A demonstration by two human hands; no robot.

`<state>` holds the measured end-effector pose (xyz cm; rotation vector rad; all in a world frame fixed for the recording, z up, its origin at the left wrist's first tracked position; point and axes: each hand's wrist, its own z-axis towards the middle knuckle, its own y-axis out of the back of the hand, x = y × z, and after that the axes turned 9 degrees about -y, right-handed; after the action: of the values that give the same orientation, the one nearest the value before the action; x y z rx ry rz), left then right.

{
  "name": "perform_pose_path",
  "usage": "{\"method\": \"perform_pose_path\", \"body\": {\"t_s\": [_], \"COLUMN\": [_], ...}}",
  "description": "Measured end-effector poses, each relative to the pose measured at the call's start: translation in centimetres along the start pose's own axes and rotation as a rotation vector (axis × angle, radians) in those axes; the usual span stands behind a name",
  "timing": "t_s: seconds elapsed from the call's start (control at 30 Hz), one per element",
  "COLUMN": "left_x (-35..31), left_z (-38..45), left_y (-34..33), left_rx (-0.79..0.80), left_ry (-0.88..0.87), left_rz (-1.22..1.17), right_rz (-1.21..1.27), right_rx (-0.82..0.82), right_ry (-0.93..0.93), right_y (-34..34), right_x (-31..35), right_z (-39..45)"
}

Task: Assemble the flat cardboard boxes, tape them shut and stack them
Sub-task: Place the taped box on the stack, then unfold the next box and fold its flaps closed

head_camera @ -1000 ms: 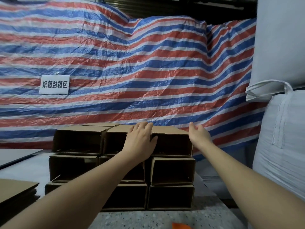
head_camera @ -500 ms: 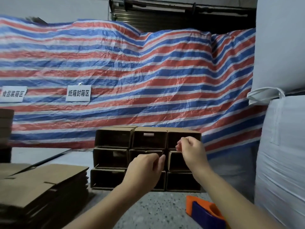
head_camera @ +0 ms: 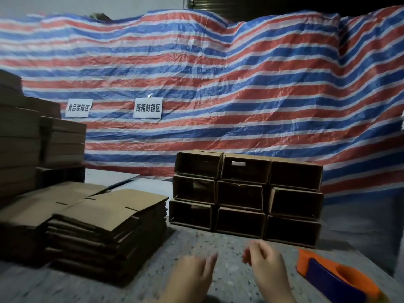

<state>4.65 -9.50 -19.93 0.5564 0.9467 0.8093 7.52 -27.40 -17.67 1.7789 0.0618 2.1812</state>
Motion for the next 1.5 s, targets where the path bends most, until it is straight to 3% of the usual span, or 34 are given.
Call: {"method": "perform_pose_path", "body": {"t_s": [0.1, 0.23, 0.4, 0.53, 0.83, 1.2, 1.5], "left_x": [0.1, -1.5, 1.0, 5.4, 9.6, 9.0, 7.0], "left_z": [-0.4, 0.1, 2.7, 4.8, 3.7, 2.1, -3.0], "left_y": [-0.5, 1.8, 9.0, 14.3, 14.5, 14.2, 13.2], "left_rx": [-0.037, -0.168, -0.347, -0.173, 0.160, 0.070, 0.010], "left_ry": [-0.079, -0.050, -0.056, 0.187, 0.486, 0.385, 0.096], "left_rz": [-0.012, -0.108, 0.347, 0.676, 0.753, 0.711, 0.741], "right_rz": [-0.148, -0.165, -0.111, -0.105, -0.261, -0.461, -0.786], "right_rx": [0.035, 0.052, 0.072, 0.142, 0.244, 0.450, 0.468], "right_ry": [0.025, -0.001, 0.032, 0.159, 0.308, 0.314, 0.499], "right_y": [-0.4, -0.5, -1.2, -2.1, -8.9, -15.7, -17.3], "right_x": [-1.9, -2.6, -1.0, 1.9, 9.6, 9.7, 8.3], "right_z": [-0.2, -0.7, -0.3, 0.7, 5.5, 6.1, 7.1]}}
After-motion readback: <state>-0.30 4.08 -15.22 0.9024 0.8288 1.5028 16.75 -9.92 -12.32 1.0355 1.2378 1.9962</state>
